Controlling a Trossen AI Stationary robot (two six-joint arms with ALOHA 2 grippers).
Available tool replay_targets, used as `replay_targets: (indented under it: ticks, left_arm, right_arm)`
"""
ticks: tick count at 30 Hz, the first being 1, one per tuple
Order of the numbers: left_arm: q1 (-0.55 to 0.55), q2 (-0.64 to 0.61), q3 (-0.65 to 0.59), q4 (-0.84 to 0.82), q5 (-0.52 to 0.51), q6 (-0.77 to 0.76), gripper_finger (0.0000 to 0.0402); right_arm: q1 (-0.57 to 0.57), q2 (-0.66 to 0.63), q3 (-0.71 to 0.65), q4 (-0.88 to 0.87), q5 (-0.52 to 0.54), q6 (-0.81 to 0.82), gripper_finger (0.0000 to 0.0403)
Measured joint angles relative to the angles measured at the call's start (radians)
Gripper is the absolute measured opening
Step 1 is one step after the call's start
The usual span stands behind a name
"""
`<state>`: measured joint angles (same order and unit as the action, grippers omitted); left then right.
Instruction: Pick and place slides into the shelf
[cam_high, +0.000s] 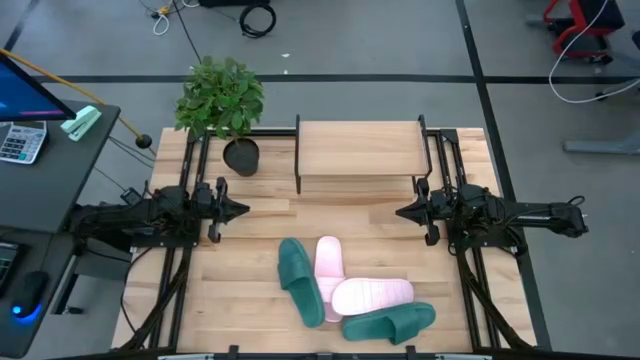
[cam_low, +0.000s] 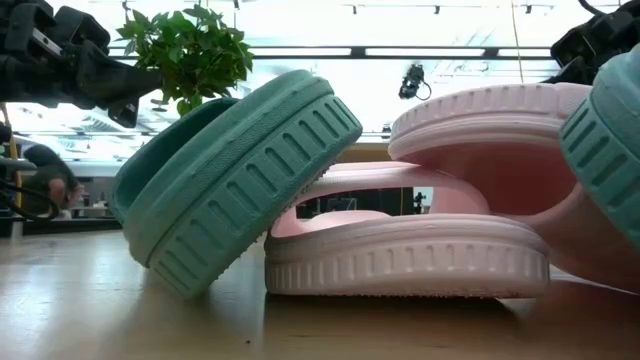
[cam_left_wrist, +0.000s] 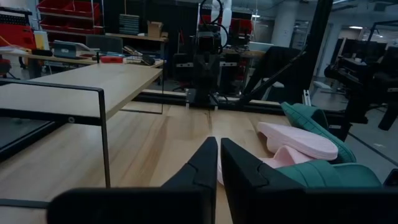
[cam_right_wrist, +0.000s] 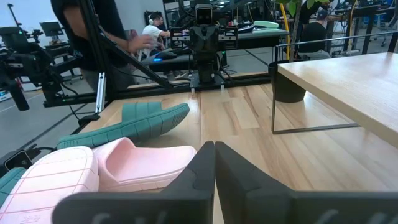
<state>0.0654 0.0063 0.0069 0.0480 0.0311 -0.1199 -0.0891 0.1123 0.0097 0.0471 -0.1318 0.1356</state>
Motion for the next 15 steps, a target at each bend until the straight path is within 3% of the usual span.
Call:
replay_targets:
  ticks: [15]
  left_arm:
    - [0.0,0.0,0.0,0.0,0.0,0.0,0.0023]
  right_arm:
    - [0.0,0.0,0.0,0.0,0.0,0.0,0.0018]
